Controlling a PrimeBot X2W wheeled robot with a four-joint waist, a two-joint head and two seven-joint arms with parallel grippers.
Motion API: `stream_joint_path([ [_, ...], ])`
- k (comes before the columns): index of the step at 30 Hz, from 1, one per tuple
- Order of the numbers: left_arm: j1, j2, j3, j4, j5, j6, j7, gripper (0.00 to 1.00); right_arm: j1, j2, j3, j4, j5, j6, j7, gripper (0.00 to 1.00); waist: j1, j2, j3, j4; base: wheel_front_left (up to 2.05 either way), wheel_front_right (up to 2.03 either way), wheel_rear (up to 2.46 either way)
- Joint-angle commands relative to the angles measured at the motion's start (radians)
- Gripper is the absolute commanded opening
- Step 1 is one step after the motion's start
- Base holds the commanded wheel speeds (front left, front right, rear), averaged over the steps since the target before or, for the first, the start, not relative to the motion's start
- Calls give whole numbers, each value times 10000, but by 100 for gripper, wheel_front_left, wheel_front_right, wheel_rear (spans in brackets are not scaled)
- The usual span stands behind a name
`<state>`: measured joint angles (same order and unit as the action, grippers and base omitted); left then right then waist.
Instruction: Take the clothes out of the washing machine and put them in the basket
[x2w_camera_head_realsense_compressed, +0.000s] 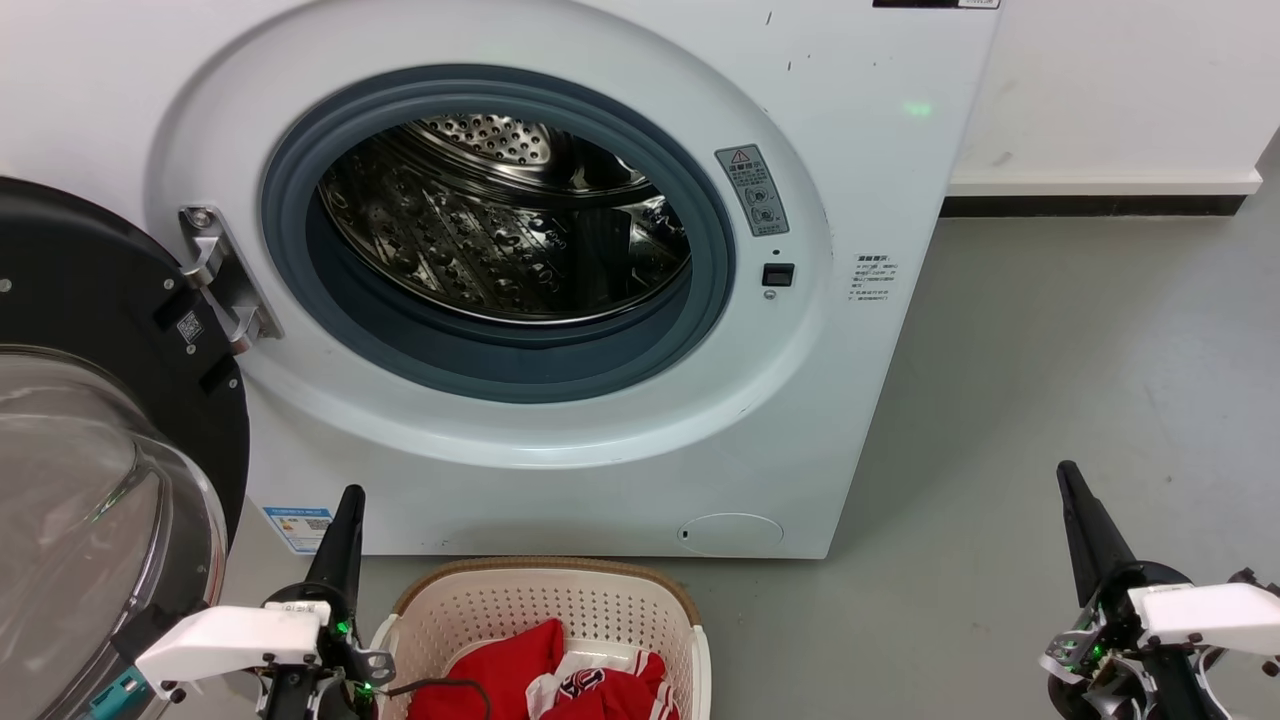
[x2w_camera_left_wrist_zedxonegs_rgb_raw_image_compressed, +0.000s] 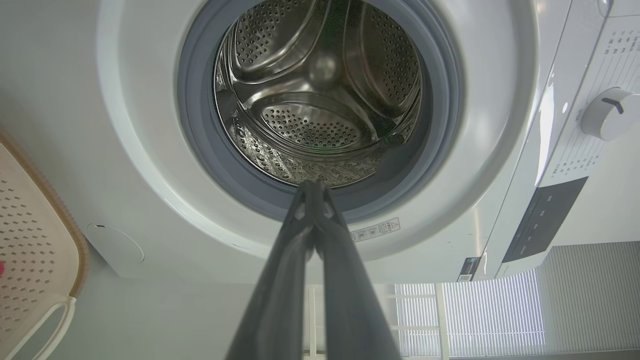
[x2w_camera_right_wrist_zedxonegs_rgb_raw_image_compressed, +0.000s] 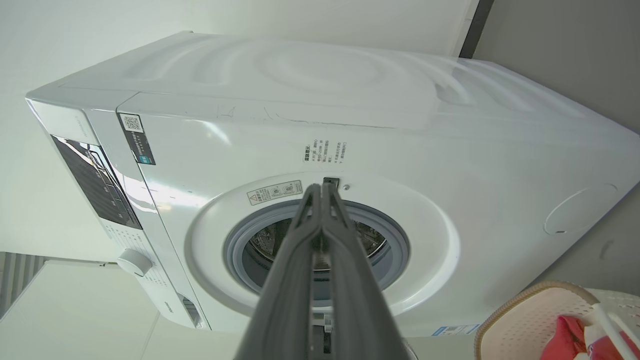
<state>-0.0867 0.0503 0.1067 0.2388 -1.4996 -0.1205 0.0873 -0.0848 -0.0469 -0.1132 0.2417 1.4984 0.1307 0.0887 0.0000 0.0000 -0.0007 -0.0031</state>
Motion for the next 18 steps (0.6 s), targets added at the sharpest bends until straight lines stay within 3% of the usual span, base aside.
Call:
stream_joint_path([
  [1, -163, -1, 45, 10, -200, -56, 76, 0, -245, -54, -3, 12, 206, 1, 55, 0, 0, 0, 3, 3, 0, 0, 0],
  [18, -266, -3, 101, 80, -1141, -118, 303, 0, -300, -57, -5, 45, 1169, 0, 277, 0, 0, 0, 38, 31, 0, 0, 0],
])
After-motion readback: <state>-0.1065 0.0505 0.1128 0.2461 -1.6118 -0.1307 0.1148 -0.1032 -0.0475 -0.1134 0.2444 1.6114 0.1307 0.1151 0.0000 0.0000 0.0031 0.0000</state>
